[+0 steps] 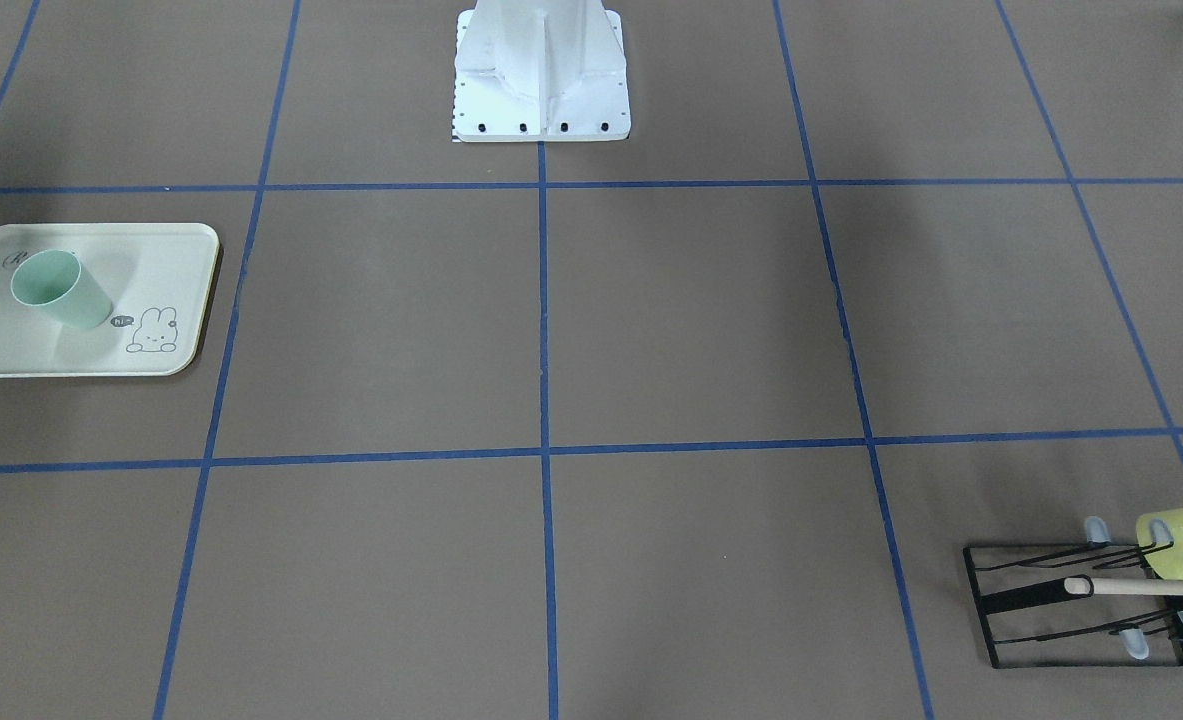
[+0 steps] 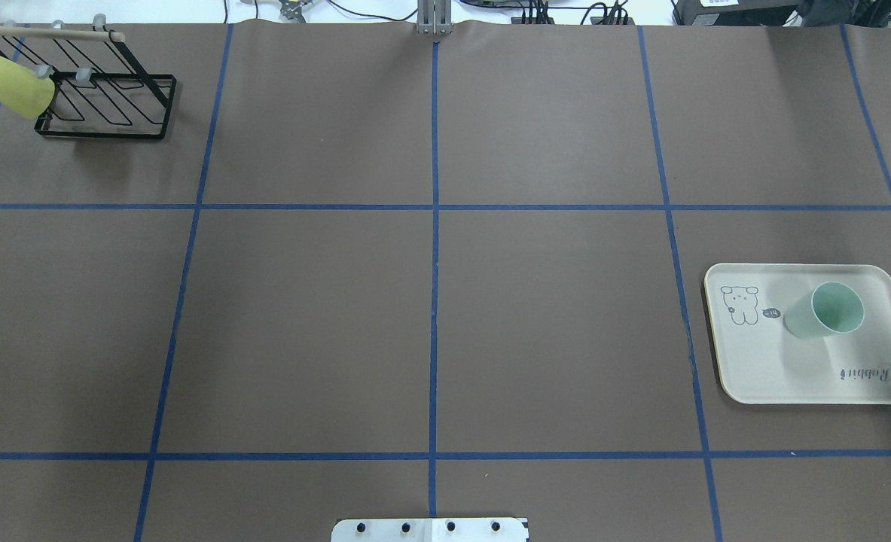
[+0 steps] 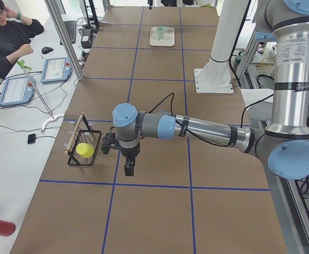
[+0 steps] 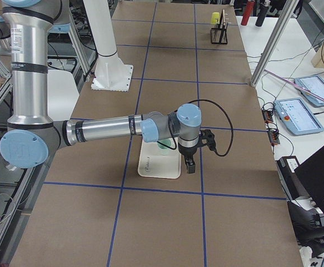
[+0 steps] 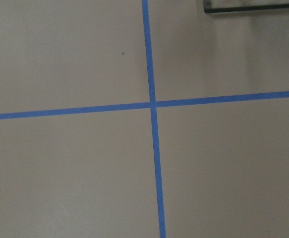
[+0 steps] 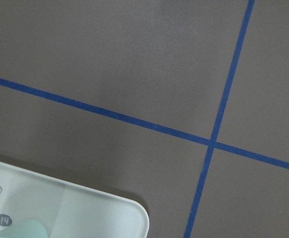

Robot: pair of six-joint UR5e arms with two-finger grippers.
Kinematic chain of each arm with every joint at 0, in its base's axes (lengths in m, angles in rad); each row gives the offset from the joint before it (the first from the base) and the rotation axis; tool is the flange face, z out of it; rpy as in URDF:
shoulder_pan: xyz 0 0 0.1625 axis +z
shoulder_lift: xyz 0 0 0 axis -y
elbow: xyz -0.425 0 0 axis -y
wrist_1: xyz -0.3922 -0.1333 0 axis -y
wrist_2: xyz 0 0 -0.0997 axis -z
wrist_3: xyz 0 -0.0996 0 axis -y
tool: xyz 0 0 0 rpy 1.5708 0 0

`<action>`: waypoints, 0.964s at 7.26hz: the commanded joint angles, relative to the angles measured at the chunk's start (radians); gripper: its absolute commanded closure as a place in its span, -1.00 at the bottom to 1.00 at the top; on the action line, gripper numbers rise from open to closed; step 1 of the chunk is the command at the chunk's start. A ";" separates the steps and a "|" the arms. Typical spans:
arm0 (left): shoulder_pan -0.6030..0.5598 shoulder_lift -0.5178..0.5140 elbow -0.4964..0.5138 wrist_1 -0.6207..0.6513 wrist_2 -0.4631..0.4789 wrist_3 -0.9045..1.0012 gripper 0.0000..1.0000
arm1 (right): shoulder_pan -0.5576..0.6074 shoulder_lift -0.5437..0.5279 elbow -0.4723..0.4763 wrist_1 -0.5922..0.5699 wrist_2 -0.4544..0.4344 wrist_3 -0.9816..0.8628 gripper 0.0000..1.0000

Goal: Left arm grabs green cup and hands to right arm on tray

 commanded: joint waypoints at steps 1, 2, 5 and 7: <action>0.000 0.020 -0.019 0.000 -0.005 0.001 -1.00 | 0.005 -0.026 -0.002 -0.007 0.086 0.007 -1.00; -0.002 0.027 -0.025 0.012 -0.027 0.002 -1.00 | 0.006 -0.029 -0.007 -0.010 0.086 0.007 -1.00; -0.043 0.066 -0.032 0.014 -0.062 0.151 -1.00 | 0.035 -0.029 -0.043 -0.011 0.115 0.009 -1.00; -0.063 0.073 -0.033 0.015 -0.062 0.151 -1.00 | 0.090 -0.035 -0.077 -0.011 0.161 0.006 -1.00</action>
